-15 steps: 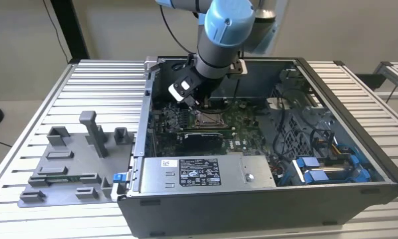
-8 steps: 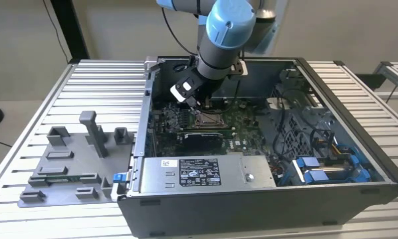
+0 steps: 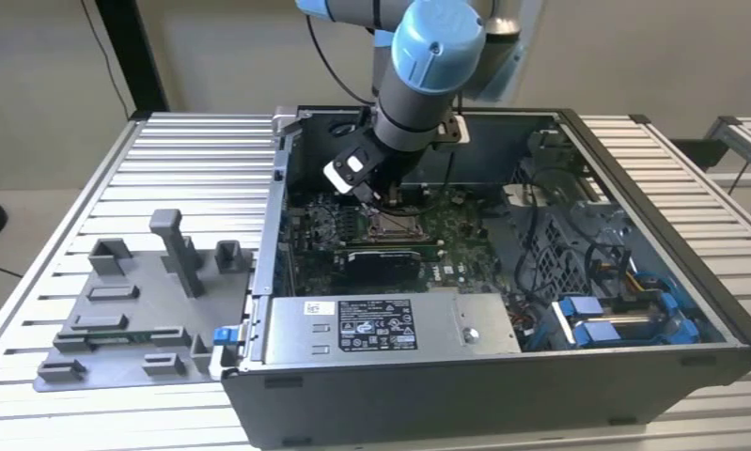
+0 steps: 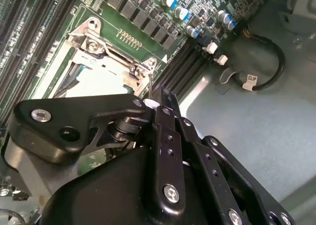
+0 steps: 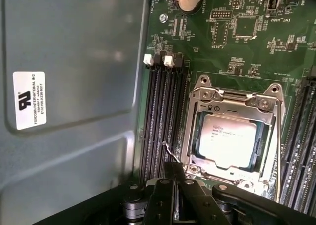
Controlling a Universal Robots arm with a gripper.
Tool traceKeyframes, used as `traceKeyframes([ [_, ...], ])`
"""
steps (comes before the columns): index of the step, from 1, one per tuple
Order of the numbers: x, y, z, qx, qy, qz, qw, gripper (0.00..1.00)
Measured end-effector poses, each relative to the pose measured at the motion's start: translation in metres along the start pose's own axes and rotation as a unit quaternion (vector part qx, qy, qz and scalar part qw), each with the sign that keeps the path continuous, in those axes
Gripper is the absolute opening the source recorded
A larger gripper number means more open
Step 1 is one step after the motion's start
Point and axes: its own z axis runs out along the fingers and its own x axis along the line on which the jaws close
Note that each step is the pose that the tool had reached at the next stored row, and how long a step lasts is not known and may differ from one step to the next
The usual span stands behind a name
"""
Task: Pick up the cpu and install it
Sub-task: 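Install the second cpu locking lever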
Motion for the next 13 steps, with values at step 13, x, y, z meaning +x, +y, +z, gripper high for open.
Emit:
traceKeyframes([
  [13,-0.0006,-0.0076,0.0022,0.0,0.0,0.0,1.0,0.0],
])
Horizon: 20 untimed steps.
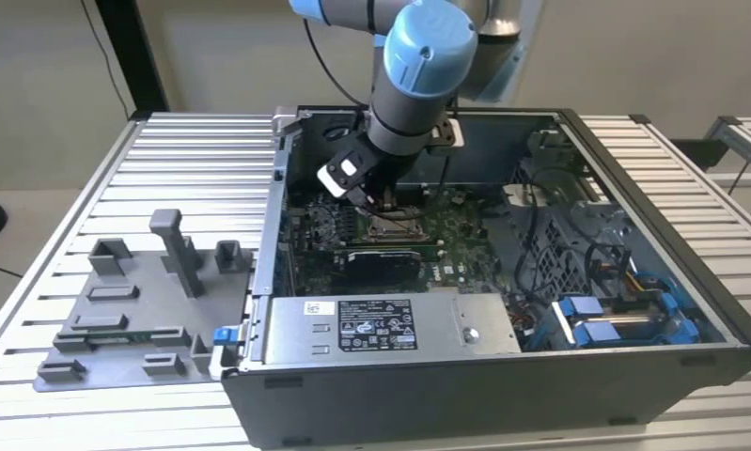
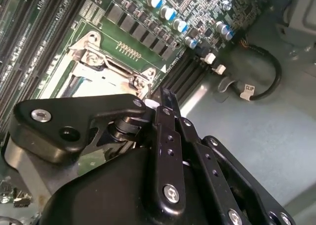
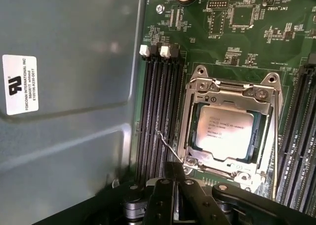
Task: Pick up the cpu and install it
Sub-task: 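Install the second cpu locking lever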
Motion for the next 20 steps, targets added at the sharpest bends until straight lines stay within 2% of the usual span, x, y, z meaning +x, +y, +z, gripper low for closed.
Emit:
traceKeyframes([
  [7,0.0021,0.0011,0.001,0.0,0.0001,0.0,1.0,0.0],
  [20,0.0014,0.0131,0.0035,0.0002,-0.0006,0.0,1.0,0.0],
])
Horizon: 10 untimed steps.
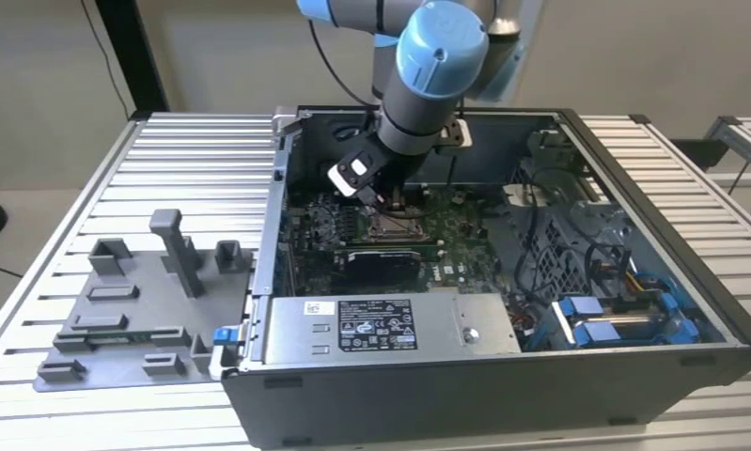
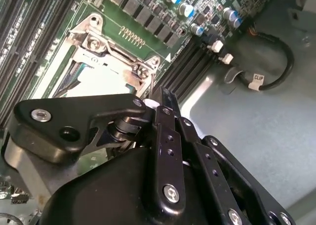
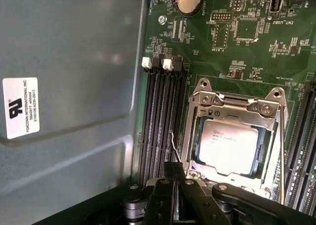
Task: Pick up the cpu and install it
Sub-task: 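Install the second cpu locking lever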
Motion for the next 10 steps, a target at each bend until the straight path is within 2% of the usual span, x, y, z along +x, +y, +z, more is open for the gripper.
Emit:
traceKeyframes([
  [10,-0.0017,0.0115,0.0033,0.0004,-0.0011,0.0,1.0,0.0],
])
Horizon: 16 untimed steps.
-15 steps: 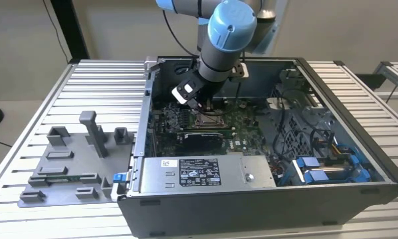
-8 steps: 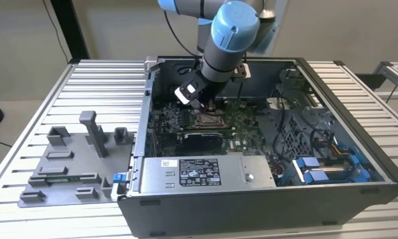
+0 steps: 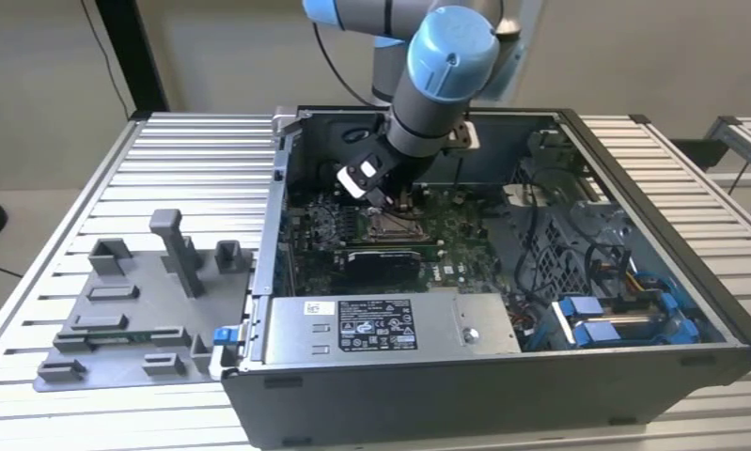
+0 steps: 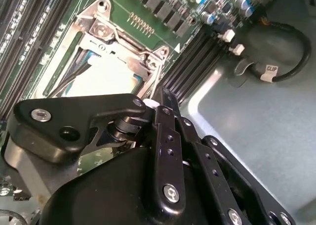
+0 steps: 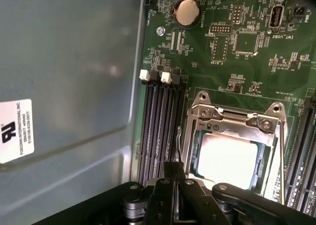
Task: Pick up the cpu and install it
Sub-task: 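Install the second cpu locking lever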
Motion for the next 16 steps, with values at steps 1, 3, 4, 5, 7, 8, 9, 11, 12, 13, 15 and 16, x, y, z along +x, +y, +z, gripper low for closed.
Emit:
traceKeyframes([
  [1,-0.0002,0.001,0.0005,0.0,-0.0001,0.0,1.0,0.0],
  [3,-0.0007,0.0028,0.0013,0.0001,-0.0005,0.0,1.0,0.0],
  [4,-0.0009,0.0039,0.0018,0.0,-0.0006,0.0,1.0,0.0],
  [5,-0.0012,0.0048,0.0022,0.0001,-0.0008,0.0,1.0,0.0],
  [7,-0.0017,0.0068,0.0029,0.0002,-0.0012,0.0,1.0,0.0],
  [8,-0.0019,0.0078,0.0032,0.0002,-0.0014,0.0,1.0,0.0],
  [9,-0.0022,0.0089,0.0035,0.0003,-0.0017,0.0,1.0,0.0],
  [11,-0.0027,0.0109,0.0042,0.0003,-0.0021,0.0,1.0,0.0],
  [12,-0.0029,0.0118,0.0045,0.0004,-0.0023,0.0,1.0,0.0],
  [13,-0.003,0.0127,0.0049,0.0004,-0.0025,0.0,1.0,0.0],
  [15,-0.0029,0.0139,0.0055,0.0004,-0.0025,0.0,1.0,0.0],
  [16,-0.0028,0.0143,0.0057,0.0004,-0.0025,0.0,1.0,0.0],
])
